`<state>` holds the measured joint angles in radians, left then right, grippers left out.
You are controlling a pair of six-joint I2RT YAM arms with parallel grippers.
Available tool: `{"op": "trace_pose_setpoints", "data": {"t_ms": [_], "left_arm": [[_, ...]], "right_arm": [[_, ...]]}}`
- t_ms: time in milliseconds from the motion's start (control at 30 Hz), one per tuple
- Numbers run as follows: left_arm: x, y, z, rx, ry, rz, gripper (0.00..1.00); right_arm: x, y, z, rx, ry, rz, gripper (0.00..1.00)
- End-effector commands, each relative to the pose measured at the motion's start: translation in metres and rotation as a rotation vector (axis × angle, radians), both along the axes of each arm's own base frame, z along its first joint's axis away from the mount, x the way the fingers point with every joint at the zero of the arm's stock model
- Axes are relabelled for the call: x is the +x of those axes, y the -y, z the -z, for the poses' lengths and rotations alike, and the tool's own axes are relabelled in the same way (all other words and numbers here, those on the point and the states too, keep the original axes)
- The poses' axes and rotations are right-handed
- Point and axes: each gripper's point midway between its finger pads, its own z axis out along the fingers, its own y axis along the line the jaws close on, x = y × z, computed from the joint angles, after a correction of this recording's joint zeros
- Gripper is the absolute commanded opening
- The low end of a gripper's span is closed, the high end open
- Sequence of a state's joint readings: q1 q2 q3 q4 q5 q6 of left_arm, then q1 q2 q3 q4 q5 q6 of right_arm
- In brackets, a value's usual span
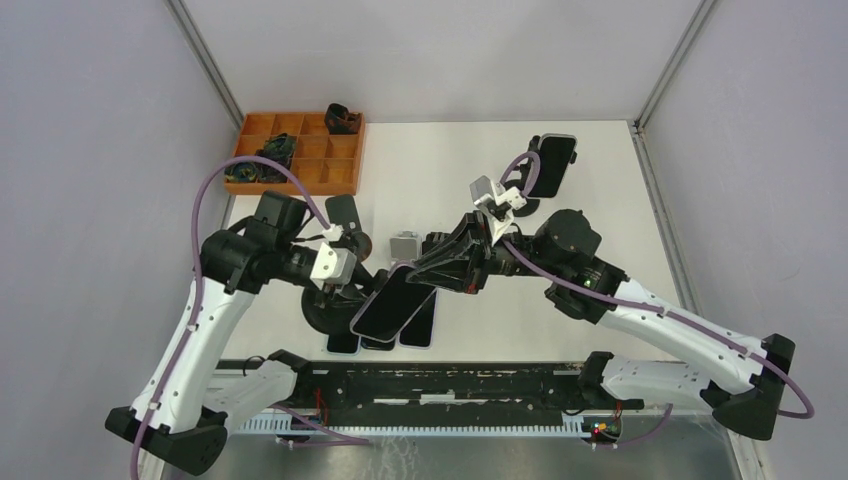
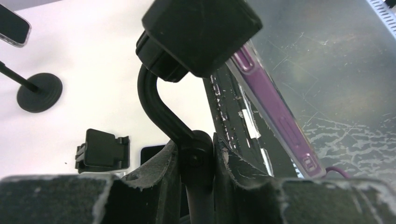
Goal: Remove the phone from the phone stand
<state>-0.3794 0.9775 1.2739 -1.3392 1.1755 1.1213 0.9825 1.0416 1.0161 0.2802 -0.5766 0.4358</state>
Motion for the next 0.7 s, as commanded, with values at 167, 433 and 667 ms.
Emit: {"op": "trace_pose_setpoints", "data": {"t_ms": [167,433,667], "left_arm": [[-0.02,-0.02,0.028,0.101,0.023,-0.002,0.02],[-0.023,-0.022,0.042,0.118,0.011,0.004,0.02],[-0.024,-0.023,0.042,0.12,0.02,0.004,0.02]], "right_arm": [[0.006,0.066,-0.107,0.358,0.146,0.156,0.0],[0.005,0.081,-0.104,0.435,0.138,0.187,0.0],[0.012,0.093,-0.109,0.469,0.157,0.239,0.0]]}}
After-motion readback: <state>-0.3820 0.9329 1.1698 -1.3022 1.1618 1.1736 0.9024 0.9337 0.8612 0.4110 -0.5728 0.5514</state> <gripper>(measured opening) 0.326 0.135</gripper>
